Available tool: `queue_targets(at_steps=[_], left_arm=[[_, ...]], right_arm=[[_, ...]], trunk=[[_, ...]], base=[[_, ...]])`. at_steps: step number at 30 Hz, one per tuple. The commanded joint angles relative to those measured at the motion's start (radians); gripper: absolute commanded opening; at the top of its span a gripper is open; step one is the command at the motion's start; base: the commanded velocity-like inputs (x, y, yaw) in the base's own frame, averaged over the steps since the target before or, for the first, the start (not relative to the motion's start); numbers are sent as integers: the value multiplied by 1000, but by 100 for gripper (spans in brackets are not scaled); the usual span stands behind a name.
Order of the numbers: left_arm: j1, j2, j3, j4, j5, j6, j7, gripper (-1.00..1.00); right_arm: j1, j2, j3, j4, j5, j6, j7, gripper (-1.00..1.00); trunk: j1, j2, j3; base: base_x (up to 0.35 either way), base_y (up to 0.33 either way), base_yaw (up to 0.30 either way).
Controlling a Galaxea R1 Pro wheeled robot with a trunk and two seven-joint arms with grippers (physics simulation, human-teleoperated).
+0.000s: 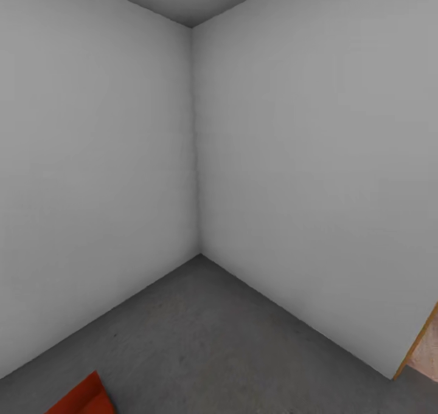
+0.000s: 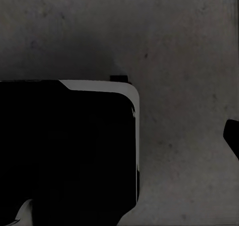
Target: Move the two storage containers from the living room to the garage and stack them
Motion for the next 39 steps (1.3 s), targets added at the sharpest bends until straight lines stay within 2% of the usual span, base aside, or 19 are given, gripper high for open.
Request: queue_targets(at_steps=[1, 4, 8, 11, 39], left_arm=[[0, 4, 6, 1, -5, -4, -2, 100], [0, 13, 8, 1, 17, -4, -2, 100], [0, 20, 8, 1, 68, -4, -2, 100], [0, 22, 8, 1, 80, -4, -2, 100], [1, 22, 8, 1, 84, -5, -2, 100]], right_arm=[[-1, 0, 8, 3, -10, -5, 3, 100], [-1, 0, 8, 4, -11, -6, 3, 100], [-1, 0, 6, 4, -12, -7, 2, 100], [-1, 0, 6, 4, -12, -7, 2, 100], [-1, 0, 1, 4, -12, -7, 3, 100]], trunk=[[0, -1, 0], [0, -1, 1], [0, -1, 3], [0, -1, 4], [0, -1, 16]], base=[[0, 0, -294], [0, 0, -294], [0, 0, -294], [0, 0, -295], [0, 0, -294]])
